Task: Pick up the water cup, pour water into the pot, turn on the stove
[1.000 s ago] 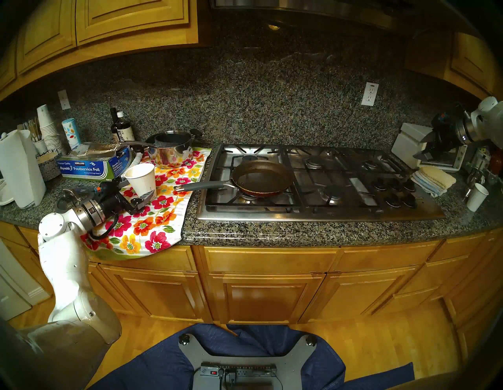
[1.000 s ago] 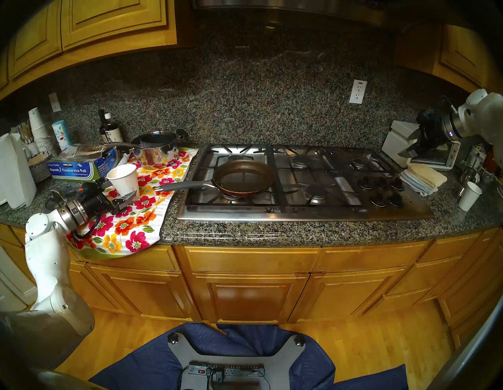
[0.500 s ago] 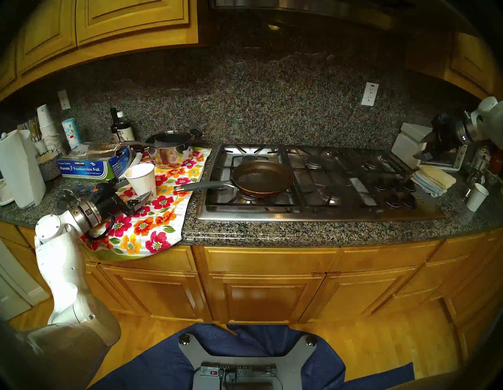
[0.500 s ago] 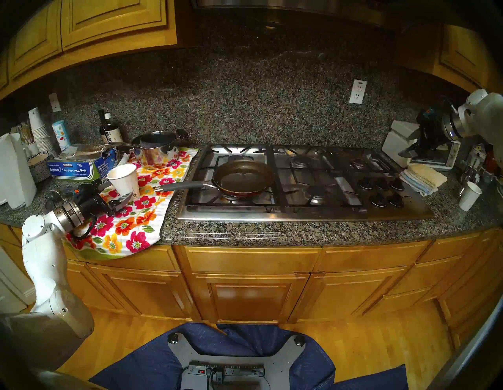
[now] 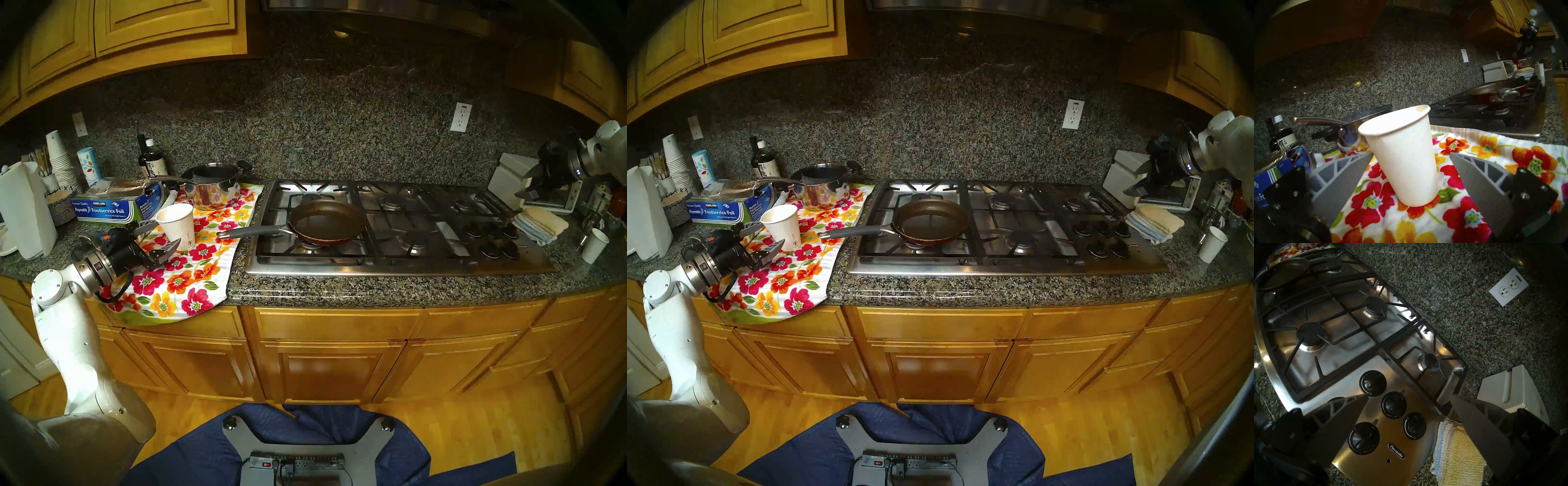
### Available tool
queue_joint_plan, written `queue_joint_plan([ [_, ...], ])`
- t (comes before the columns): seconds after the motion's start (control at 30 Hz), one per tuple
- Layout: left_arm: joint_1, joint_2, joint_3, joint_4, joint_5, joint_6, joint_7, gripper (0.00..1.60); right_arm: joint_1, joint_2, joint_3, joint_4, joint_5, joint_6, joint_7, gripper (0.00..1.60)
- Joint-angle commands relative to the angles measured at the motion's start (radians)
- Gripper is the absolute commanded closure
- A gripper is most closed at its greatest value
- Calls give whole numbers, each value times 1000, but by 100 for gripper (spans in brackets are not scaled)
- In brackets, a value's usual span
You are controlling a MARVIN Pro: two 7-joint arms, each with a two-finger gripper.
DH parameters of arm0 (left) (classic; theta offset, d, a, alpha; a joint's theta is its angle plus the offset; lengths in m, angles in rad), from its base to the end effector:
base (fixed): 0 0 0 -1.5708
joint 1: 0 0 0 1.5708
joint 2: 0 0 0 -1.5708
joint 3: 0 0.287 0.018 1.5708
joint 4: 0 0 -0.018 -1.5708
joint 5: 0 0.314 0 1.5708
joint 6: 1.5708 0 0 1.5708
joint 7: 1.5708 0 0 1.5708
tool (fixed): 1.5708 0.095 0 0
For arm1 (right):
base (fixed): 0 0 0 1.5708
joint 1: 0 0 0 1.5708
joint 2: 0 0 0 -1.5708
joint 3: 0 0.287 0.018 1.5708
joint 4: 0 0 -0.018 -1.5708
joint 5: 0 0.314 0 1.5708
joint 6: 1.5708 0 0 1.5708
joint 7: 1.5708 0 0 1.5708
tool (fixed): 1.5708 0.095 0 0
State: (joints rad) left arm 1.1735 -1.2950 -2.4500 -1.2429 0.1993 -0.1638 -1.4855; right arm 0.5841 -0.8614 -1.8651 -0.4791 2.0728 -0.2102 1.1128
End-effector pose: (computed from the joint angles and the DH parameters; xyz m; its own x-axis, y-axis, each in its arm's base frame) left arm 0.3882 0.2892 -0.2265 -0.1289 -0.2671 0.9550 -0.5164 -0.8041 -0.2946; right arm 0.4834 -0.3913 0.0408 0.4129 0.7149 0.5643 0.5918 -0.6816 0.4305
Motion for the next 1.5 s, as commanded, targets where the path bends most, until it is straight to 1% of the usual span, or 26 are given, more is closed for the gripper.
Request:
queue_joint_plan([
  [0.0, 16, 1, -16, -74, -25, 26, 2, 0, 32, -3, -1, 25, 2, -1, -2, 0],
  [0.33, 35, 21, -33, -87, -24, 44, 2, 0, 32, -3, -1, 25, 2, -1, -2, 0],
  [0.63, 64, 31, -39, -160, -26, 74, 2, 0, 32, -3, -1, 25, 2, -1, -3, 0],
  [0.7, 67, 31, -39, -164, -26, 76, 2, 0, 32, -3, -1, 25, 2, -1, -2, 0],
  [0.9, 83, 36, -43, -190, -41, 102, 2, 0, 32, -3, -1, 25, 2, -1, -2, 0],
  [1.0, 93, 42, -35, -199, -63, 139, 2, 0, 32, -3, -1, 25, 2, -1, -2, 0],
  [1.03, 95, 40, -34, -203, -76, 164, 2, 0, 32, -3, -1, 25, 2, -1, -2, 0],
  [1.47, 112, 56, -21, -207, -102, 194, 2, 0, 32, -3, -1, 25, 2, -1, -2, 0],
])
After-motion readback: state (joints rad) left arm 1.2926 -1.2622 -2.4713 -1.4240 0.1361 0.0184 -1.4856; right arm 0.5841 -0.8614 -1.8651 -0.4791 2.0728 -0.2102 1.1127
